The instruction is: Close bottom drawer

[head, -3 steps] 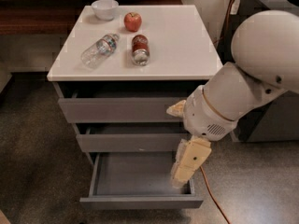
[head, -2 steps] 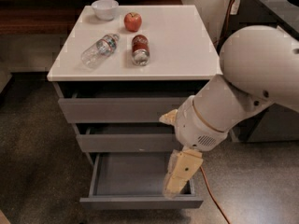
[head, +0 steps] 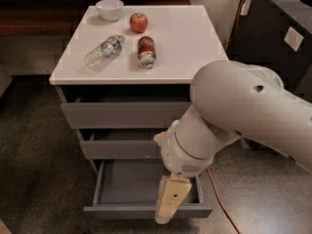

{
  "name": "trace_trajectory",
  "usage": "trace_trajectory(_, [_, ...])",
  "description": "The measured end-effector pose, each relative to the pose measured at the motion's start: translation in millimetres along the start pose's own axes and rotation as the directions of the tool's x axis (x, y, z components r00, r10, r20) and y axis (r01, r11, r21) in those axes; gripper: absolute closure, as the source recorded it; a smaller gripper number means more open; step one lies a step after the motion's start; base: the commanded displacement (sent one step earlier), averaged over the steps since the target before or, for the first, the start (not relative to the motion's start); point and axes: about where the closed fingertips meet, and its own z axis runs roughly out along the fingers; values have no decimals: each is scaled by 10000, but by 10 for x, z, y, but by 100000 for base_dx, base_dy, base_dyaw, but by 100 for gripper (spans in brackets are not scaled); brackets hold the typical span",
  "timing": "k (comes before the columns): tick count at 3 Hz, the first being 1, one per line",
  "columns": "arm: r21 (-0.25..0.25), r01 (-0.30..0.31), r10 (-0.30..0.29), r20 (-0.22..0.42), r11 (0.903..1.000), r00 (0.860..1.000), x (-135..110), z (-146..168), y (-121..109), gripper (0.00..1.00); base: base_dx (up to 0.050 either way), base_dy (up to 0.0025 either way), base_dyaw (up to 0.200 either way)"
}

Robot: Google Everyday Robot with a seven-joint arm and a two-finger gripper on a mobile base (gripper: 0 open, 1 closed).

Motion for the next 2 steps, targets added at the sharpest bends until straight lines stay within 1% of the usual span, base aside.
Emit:
trace_trajectory(1, [206,-253,265,-607,9995,9978,77,245,-78,0,0,0,0])
trace_trajectory(2, [476,-669,717,-1079,9966,9916,189,526,-181,0,0,0,0])
